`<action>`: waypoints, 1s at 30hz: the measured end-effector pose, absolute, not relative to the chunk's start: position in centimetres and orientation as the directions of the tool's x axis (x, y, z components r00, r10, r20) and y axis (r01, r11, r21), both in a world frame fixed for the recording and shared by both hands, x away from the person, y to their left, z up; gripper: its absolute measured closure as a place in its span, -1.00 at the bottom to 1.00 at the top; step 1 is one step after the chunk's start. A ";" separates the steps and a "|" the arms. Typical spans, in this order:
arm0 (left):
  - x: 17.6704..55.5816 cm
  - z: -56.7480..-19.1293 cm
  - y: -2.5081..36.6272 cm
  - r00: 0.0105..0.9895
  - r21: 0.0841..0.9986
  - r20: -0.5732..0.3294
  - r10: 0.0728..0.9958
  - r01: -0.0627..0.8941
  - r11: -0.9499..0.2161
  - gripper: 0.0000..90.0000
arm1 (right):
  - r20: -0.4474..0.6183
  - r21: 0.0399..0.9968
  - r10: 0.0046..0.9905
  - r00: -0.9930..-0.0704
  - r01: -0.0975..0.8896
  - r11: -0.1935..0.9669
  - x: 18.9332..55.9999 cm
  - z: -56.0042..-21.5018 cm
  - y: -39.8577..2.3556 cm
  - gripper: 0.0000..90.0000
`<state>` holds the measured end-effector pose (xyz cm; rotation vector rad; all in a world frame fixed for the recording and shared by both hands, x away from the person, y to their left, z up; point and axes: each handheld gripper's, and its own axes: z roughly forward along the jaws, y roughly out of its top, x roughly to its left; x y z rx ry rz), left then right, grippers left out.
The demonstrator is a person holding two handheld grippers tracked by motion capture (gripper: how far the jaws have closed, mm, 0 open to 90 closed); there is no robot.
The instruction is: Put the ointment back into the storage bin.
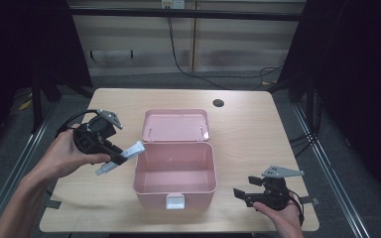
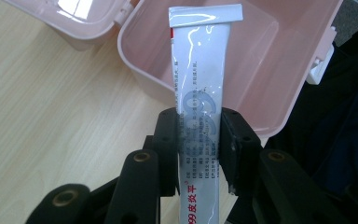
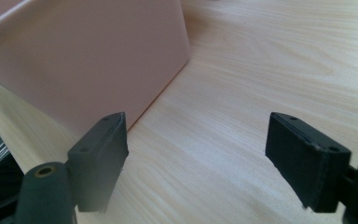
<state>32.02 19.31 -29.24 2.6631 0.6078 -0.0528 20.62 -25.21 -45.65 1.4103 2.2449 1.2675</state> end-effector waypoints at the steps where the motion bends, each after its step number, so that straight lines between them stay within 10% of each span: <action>1: 32.0 -29.1 19.1 0.906 0.384 -0.127 0.403 0.420 -0.823 0.56 | 0.254 0.751 0.813 -0.524 0.637 0.176 20.6 -45.6 -25.2 -0.58; 30: 32.6 -28.8 11.8 0.944 0.366 -0.154 0.291 0.328 -0.871 0.55 | 0.275 0.776 0.779 -0.564 0.608 0.167 20.5 -45.4 -25.5 -0.69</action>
